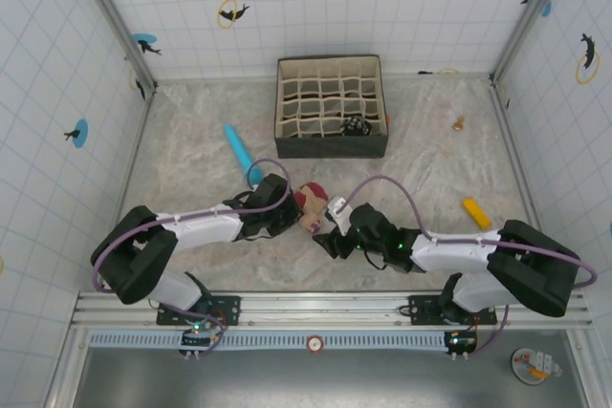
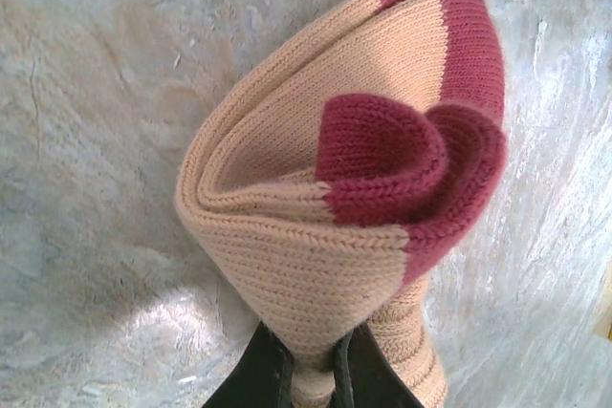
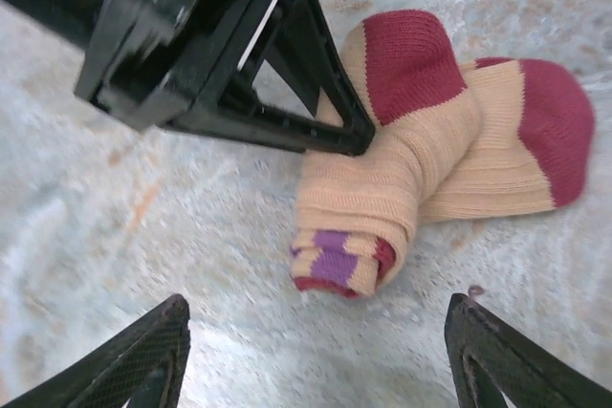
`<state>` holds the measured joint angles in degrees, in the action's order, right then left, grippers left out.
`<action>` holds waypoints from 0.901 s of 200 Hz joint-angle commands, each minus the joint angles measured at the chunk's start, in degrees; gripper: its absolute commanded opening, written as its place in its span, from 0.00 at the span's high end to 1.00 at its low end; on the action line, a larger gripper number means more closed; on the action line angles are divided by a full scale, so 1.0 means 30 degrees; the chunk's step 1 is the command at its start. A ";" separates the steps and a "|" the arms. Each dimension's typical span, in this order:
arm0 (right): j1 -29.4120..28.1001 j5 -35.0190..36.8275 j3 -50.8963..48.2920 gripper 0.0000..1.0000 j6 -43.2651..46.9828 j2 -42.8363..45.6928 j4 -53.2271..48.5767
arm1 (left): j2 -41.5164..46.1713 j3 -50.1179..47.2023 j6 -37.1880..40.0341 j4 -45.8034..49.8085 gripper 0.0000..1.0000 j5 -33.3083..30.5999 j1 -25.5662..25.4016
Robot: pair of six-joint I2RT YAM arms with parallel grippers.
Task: Roll the socks
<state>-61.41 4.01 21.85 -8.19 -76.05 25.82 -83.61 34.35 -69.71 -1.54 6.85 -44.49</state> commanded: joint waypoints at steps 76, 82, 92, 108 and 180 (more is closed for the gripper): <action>-0.4688 0.9736 -0.1243 0.28 0.9045 -0.4060 0.8043 | -0.1528 0.0332 -0.2091 0.0557 1.00 0.0094 -0.2037; -0.4773 0.9919 -0.1169 0.28 0.9303 -0.4473 0.8359 | -0.1566 0.0328 -0.2106 0.0447 1.00 0.0142 -0.2045; -0.4896 1.0493 -0.1030 0.28 0.9747 -0.5098 0.8959 | -0.1645 0.0384 -0.2137 0.0365 1.00 0.0225 -0.2074; -0.4946 1.1240 -0.0853 0.29 1.0303 -0.6273 1.0009 | -0.1715 0.0445 -0.2159 0.0323 1.00 0.0317 -0.2104; -0.3902 1.1385 0.0211 0.57 1.0678 -0.9556 1.1850 | -0.1570 0.0183 -0.2281 0.0236 1.00 0.0536 -0.2250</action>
<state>-74.54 37.95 21.08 24.29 -102.94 57.54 -86.80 35.83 -75.11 -4.40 7.07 -50.26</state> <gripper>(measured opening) 0.519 0.087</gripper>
